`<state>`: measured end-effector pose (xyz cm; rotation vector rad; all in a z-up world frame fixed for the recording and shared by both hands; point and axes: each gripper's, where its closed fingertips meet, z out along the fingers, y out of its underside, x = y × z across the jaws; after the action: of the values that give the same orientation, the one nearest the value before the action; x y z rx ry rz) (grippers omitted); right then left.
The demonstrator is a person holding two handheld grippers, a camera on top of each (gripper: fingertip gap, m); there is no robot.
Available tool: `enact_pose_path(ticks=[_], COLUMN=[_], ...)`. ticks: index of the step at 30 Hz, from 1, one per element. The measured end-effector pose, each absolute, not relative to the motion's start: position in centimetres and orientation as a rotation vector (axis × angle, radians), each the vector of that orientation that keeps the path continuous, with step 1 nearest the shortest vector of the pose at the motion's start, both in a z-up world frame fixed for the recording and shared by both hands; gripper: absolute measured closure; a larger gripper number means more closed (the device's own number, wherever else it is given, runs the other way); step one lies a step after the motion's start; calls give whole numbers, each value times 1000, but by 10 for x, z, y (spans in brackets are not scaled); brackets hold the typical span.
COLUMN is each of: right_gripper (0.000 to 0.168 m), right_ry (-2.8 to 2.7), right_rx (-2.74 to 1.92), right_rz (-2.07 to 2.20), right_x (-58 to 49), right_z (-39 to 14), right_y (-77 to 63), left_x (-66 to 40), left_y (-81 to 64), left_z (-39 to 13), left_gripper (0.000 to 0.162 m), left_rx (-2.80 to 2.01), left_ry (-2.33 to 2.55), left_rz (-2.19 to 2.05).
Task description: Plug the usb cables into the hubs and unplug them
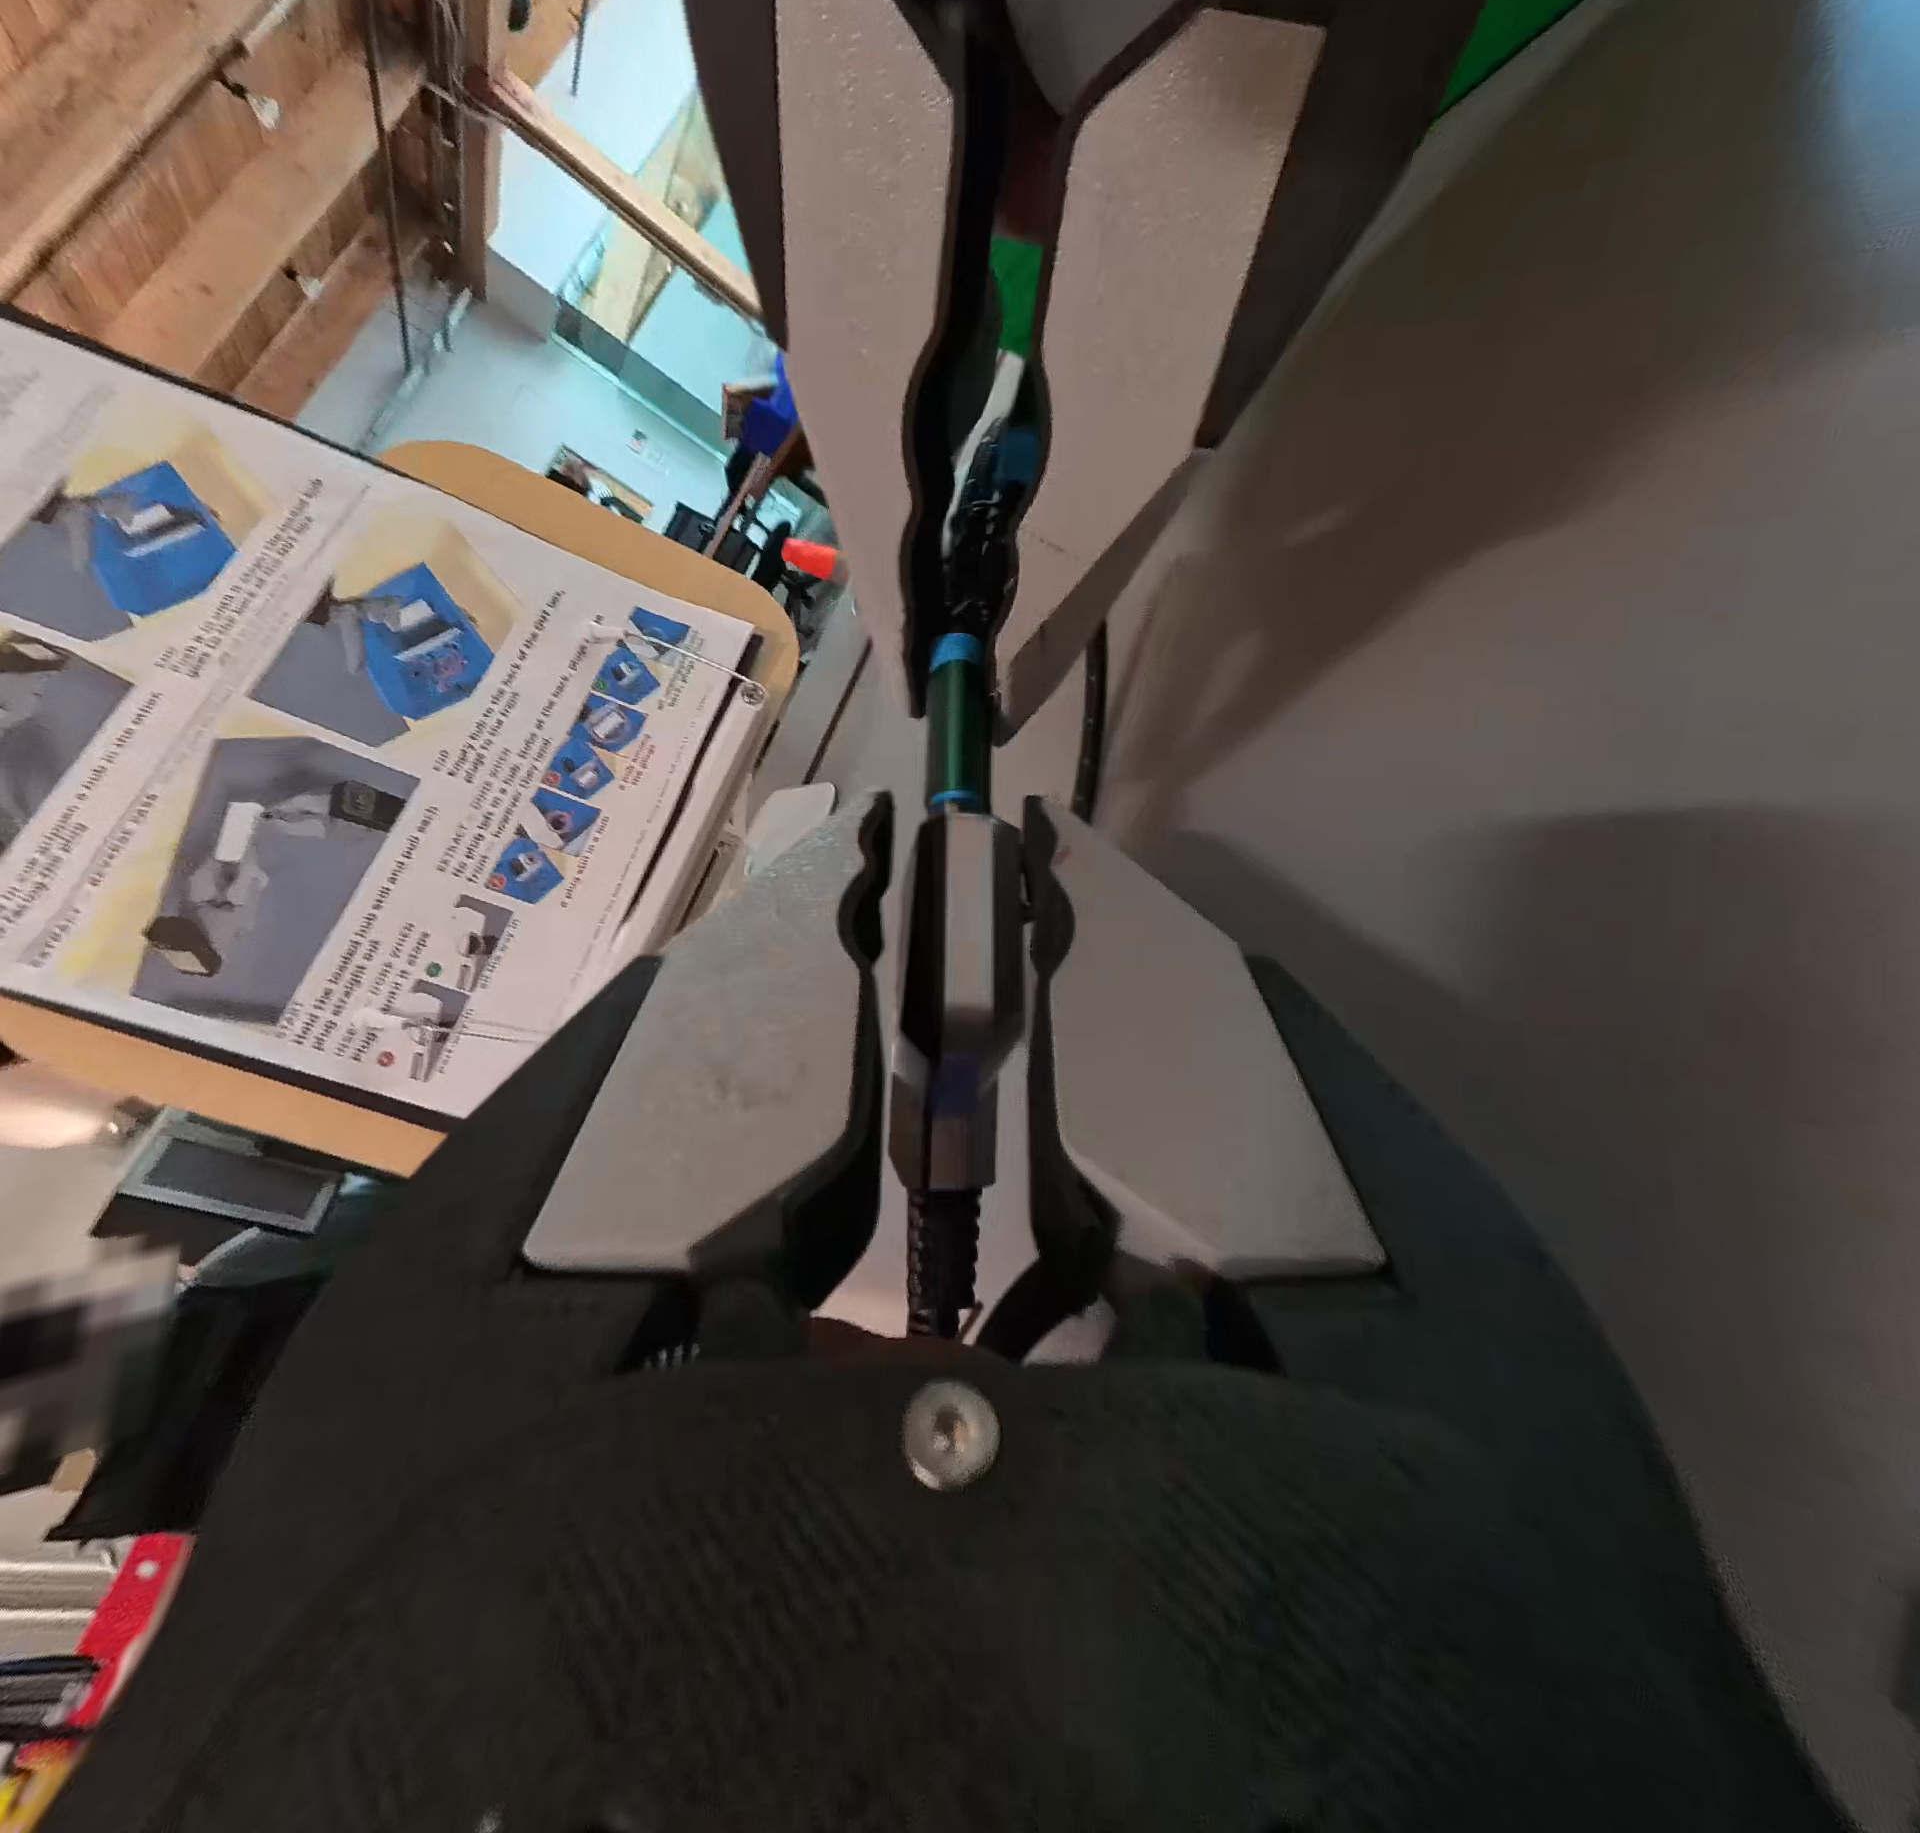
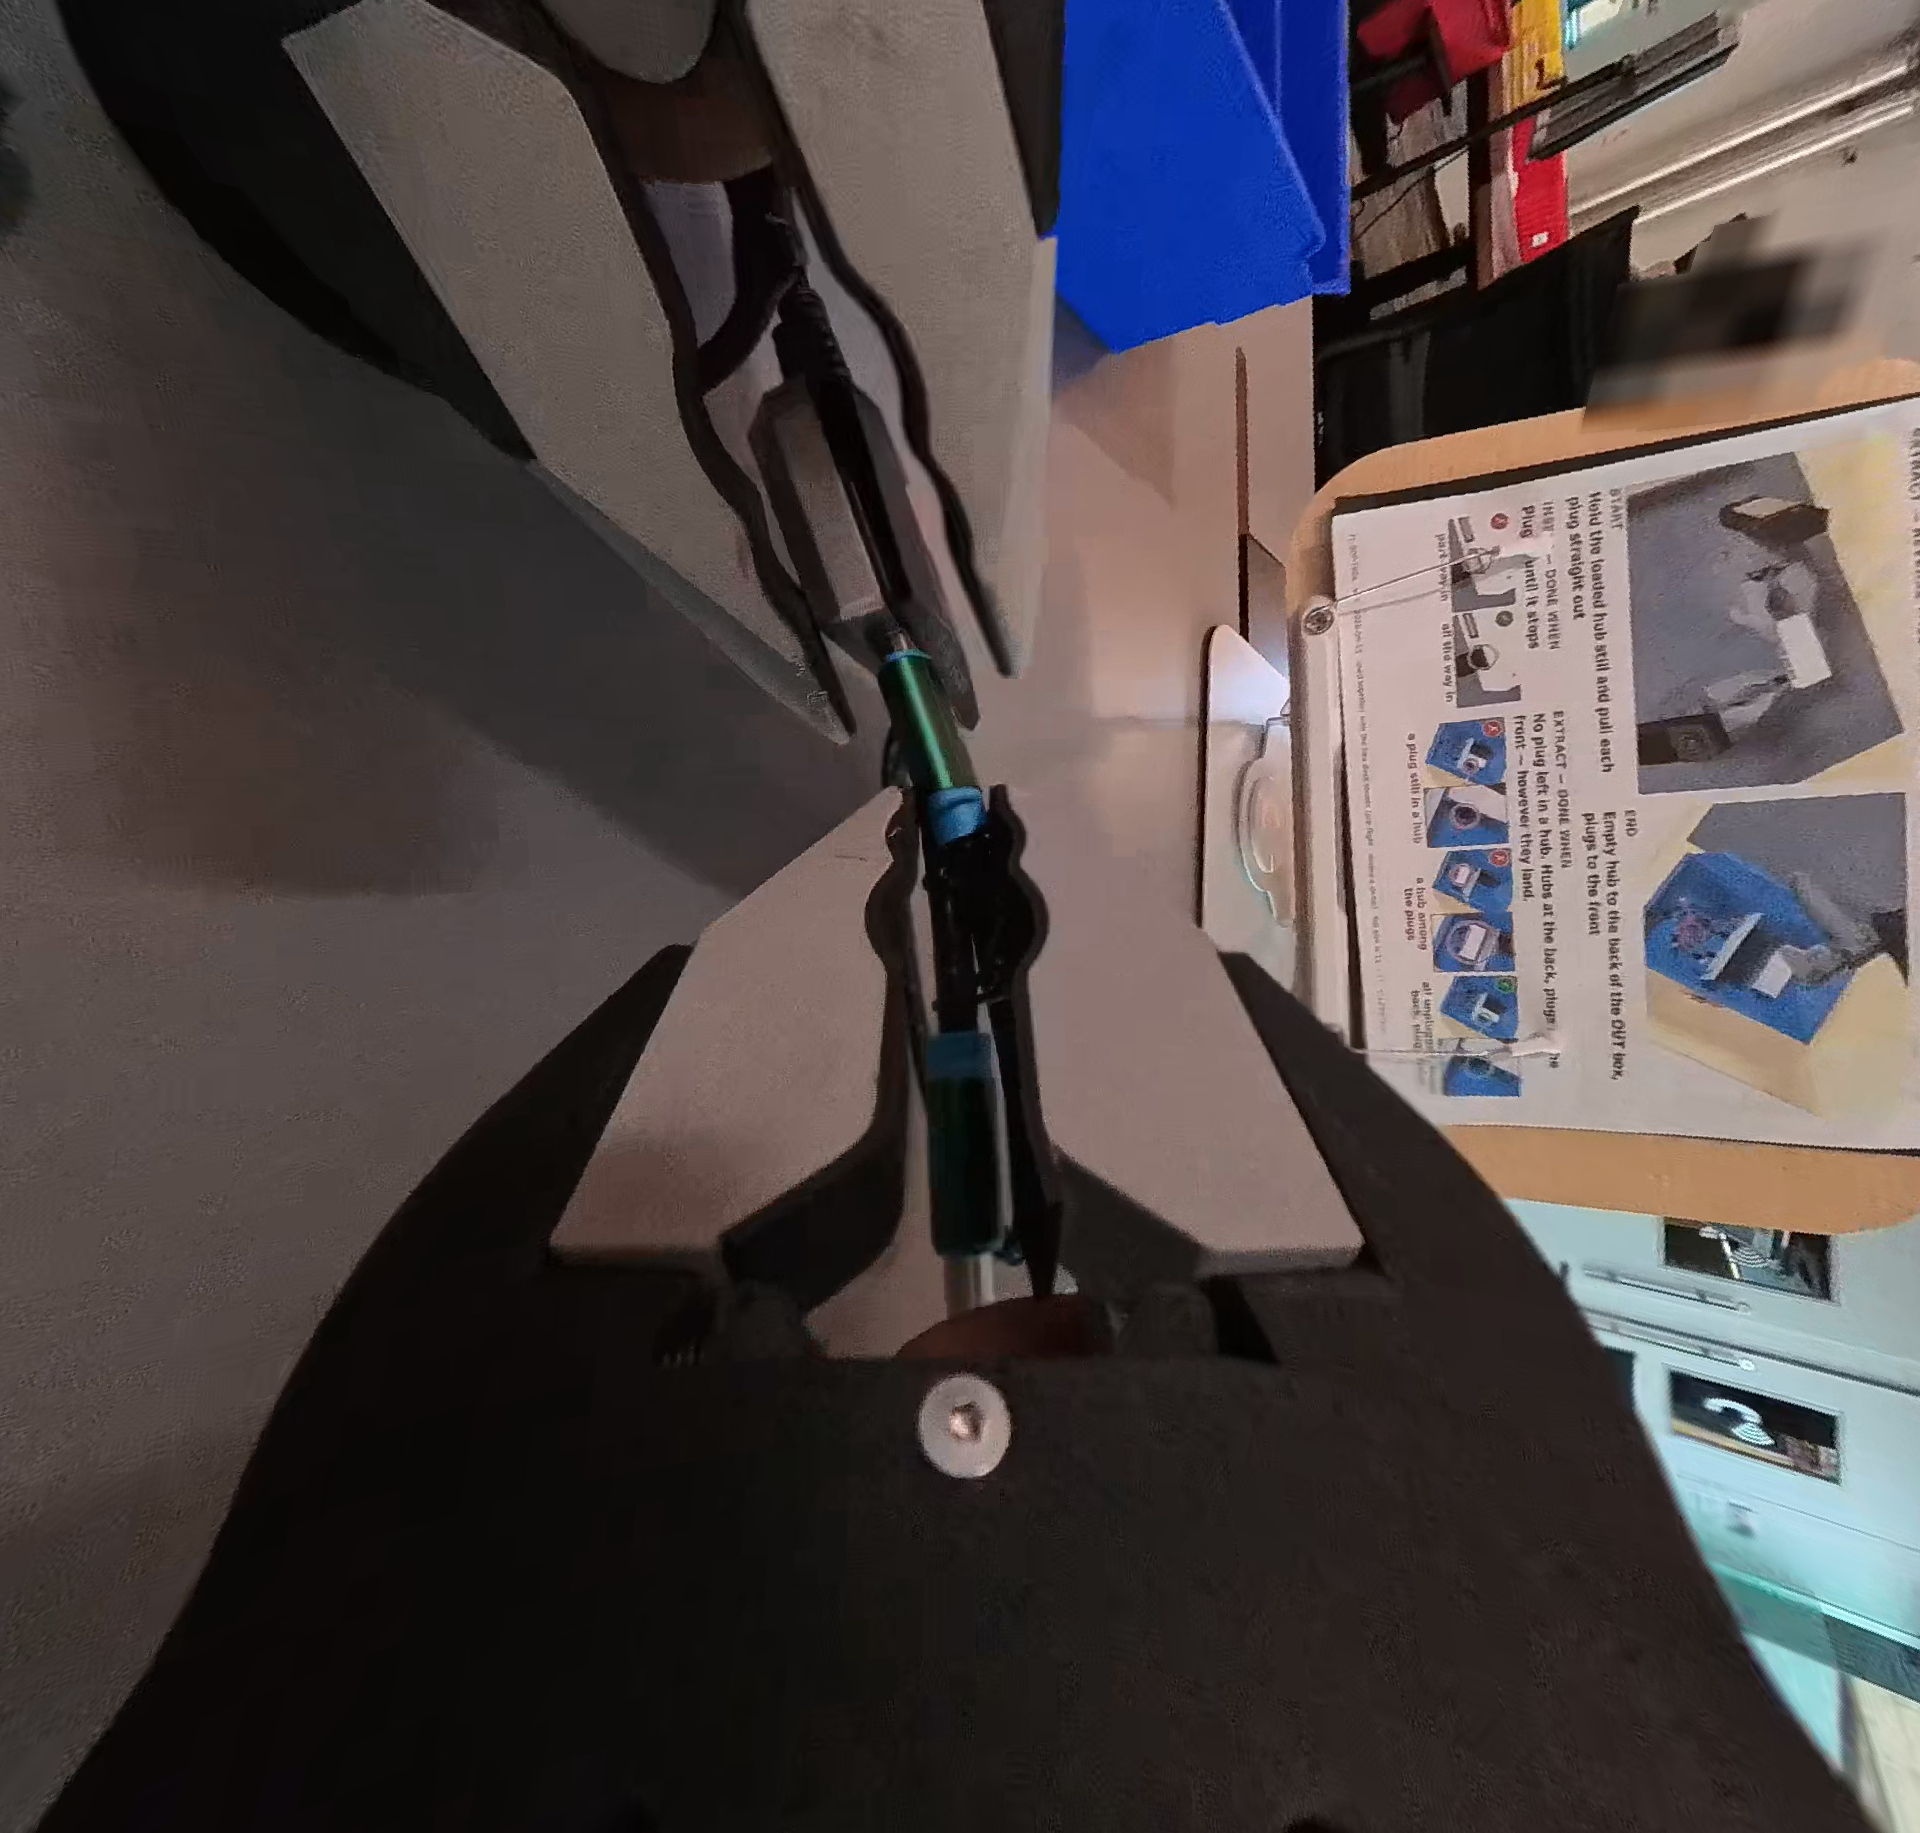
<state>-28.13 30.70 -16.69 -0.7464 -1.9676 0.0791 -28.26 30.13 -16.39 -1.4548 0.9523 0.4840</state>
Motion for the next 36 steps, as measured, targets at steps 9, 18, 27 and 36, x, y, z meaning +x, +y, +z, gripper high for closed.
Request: enact_pose_path(ticks=[9,18,27,36], right_gripper=[158,160,164,163], right_ry=[-1928,-2019,-2002,-2021], right_rx=[-876,-793,-579,-457], right_rz=[191,163,-315,-386], right_x=[-274,-265,-260,-269], right_z=[-177,-187,-206,-214], right_y=[314,315,327,317], left_x=[-303,-300,-281,-288], left_y=[292,297,299,297], left_z=[-185,-194,-199,-207], left_gripper=[124,143,145,146], left_rx=[-1644,-1578,-1556,-1521], left_ry=[925,1111,1139,1192], left_rz=[484,615,612,629])
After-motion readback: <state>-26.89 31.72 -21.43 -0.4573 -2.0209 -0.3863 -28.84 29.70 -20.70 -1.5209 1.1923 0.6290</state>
